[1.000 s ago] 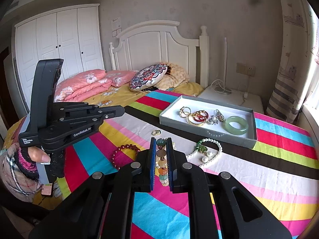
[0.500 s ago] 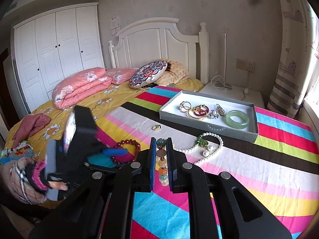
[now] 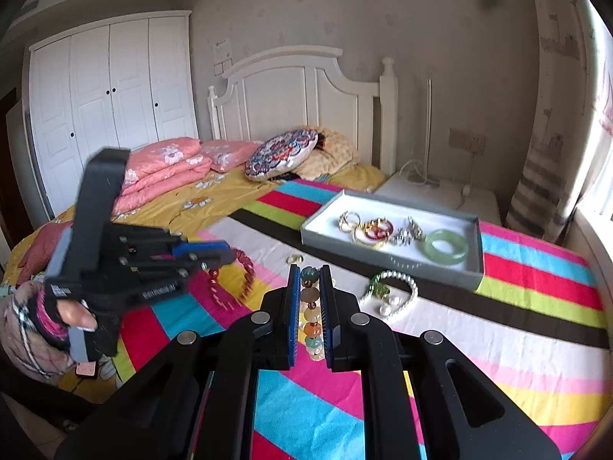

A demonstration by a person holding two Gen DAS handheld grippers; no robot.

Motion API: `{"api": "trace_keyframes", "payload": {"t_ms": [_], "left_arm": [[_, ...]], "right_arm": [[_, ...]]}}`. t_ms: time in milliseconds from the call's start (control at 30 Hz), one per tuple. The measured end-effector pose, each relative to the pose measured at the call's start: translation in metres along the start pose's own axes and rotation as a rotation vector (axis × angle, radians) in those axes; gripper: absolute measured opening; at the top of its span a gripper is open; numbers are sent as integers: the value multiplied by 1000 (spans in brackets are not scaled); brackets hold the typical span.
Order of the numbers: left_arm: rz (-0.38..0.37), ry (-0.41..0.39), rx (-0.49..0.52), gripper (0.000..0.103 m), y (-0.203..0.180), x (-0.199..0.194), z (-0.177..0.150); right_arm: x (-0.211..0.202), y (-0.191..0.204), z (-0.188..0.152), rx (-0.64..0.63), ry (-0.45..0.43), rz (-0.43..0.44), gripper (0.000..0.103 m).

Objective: Organize jewelry
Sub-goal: 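Carry both bead bracelets up and over the grey tray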

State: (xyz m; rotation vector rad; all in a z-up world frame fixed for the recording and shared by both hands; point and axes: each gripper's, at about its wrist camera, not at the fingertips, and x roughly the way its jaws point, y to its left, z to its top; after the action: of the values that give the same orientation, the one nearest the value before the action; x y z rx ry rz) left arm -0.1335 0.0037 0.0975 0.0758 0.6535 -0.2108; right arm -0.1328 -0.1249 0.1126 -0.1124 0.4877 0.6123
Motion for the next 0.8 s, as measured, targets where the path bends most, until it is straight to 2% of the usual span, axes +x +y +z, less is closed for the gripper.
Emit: {"api": "trace_keyframes", "payload": {"t_ms": [267,500,800], "left_arm": [[-37,-55,37,11,-16,-10,25],[-76,-61,57,11,-27,2,42],[-87,-51,83,11,-31,33,65]], "right_arm": [[1,-4,5,4,-8,-9,11],[10,-10,12,3,-6,-11,11],[32,-27,23,1,8,-27,11]]}}
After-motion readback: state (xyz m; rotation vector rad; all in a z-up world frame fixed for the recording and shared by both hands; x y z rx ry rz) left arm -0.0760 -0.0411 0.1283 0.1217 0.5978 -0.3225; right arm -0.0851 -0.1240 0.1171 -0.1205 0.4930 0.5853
